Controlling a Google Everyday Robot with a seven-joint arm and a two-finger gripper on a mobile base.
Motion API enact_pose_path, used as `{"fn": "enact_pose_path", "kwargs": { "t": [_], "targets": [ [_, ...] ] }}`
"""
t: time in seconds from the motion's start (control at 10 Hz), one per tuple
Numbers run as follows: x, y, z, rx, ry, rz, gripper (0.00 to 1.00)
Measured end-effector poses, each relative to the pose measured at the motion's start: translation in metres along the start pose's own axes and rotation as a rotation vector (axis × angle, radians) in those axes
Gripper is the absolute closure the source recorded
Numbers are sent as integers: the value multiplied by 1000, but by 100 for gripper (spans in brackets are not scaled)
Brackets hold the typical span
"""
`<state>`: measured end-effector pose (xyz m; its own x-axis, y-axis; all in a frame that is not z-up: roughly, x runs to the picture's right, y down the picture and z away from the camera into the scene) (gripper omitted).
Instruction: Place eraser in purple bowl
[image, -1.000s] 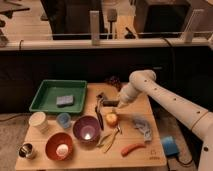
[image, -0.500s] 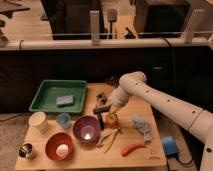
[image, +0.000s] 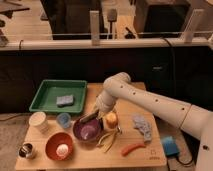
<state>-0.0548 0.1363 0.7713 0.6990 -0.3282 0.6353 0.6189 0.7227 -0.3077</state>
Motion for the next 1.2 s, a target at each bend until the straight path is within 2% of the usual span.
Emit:
{"fn": "enact_pose_path", "kwargs": {
  "t": [0.1,0.2,0.3,0.6,0.7,0.8,0.9,1.1,1.2],
  "targets": [
    [-10,-1,4,-14,12,-51,97],
    [-12,1,10,-37,24,-73,90],
    [-13,3,19,-74,42,-93,78],
    [-11,5,24,-98,90,-114,48],
    [-12,4,27,-105,102,-122,35],
    [-10,5,27,-109,110,-125,28],
    [-10,5,27,-115,120,-131,21],
    [-11,4,28,-120,119,-142,20],
    [-11,4,27,-121,102,-149,20]
  ]
}}
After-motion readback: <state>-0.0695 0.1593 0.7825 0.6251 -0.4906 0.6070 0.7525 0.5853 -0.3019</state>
